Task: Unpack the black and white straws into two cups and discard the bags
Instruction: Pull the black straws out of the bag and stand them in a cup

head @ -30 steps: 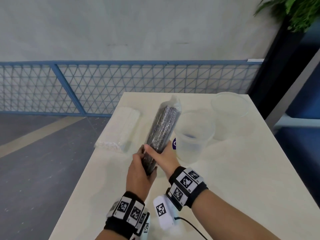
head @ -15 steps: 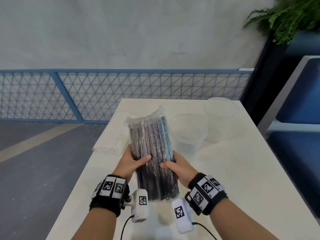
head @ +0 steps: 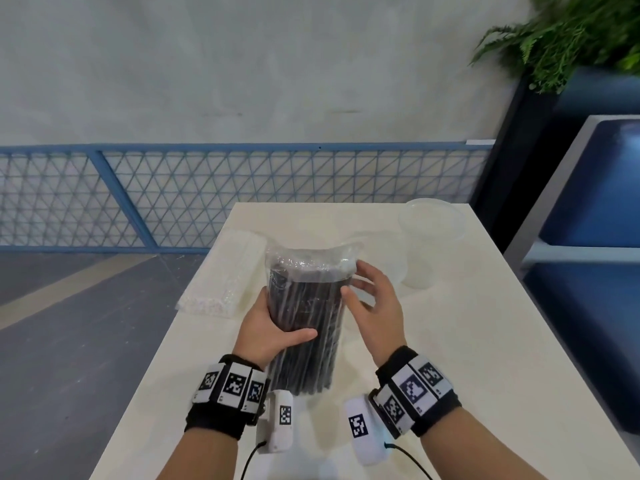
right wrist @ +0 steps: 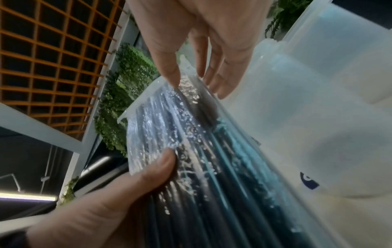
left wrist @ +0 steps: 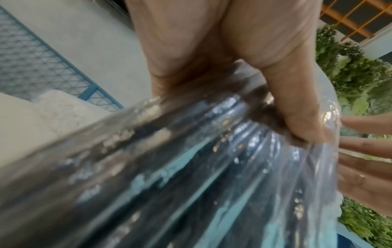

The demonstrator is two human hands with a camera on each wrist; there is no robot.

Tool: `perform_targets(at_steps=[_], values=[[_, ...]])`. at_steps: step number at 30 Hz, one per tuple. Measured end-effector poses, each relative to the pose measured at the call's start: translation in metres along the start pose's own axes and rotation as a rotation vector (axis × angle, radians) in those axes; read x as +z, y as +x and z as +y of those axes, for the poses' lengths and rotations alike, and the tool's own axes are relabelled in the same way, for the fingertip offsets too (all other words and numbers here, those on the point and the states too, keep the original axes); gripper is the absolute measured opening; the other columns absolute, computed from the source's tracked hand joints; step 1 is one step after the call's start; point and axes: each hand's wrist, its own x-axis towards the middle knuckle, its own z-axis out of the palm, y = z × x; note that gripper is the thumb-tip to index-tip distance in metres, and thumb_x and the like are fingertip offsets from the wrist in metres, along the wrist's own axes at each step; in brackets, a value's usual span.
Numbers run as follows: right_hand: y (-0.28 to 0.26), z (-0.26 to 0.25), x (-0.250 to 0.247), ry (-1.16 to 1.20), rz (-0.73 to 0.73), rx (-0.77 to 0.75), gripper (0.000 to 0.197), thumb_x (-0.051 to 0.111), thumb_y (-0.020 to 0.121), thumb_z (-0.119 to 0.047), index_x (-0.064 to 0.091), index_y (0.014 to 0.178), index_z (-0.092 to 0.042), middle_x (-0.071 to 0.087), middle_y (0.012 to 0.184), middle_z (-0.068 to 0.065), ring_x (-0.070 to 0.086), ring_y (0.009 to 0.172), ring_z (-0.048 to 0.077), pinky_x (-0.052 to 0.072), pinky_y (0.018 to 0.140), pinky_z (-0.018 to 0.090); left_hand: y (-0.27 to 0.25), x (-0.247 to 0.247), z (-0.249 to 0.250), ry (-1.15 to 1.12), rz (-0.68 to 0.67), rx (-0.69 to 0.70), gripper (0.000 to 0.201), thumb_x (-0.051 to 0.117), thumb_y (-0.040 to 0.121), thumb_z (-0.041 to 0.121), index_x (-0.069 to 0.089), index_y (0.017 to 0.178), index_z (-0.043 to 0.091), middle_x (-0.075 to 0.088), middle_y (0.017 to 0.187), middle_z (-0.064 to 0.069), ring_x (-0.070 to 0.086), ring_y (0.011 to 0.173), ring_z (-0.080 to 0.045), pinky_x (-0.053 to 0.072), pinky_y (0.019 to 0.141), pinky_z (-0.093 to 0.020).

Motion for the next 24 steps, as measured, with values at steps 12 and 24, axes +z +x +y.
perform_targets(at_steps=[12, 24], values=[[0.003, -0.009, 0.001, 0.319, 0.050, 0.231, 0.007, 0.062, 0.086, -0.008, 0.061, 0.085, -0.015, 0.063, 0.078, -0.001, 0.060, 0.075, 0.011, 0.052, 0.068, 0.023, -0.004, -0.005, 0.004, 0.202, -0.002, 0.072, 0.078, 0.090, 0.050, 0.021, 0.042, 0.111, 0.024, 0.057, 0.095, 0.024, 0.055, 0.080, 0.019, 0.040, 0.066, 0.004], [0.007, -0.029, -0.004, 0.787, 0.079, 0.374, 0.005, 0.051, 0.092, -0.007, 0.054, 0.093, -0.010, 0.062, 0.082, 0.004, 0.061, 0.074, 0.016, 0.056, 0.067, 0.020, -0.001, 0.003, -0.001, 0.233, -0.020, 0.070, 0.092, 0.083, 0.039, 0.049, 0.042, 0.117, 0.021, 0.059, 0.106, 0.012, 0.058, 0.098, -0.008, 0.044, 0.087, -0.023]])
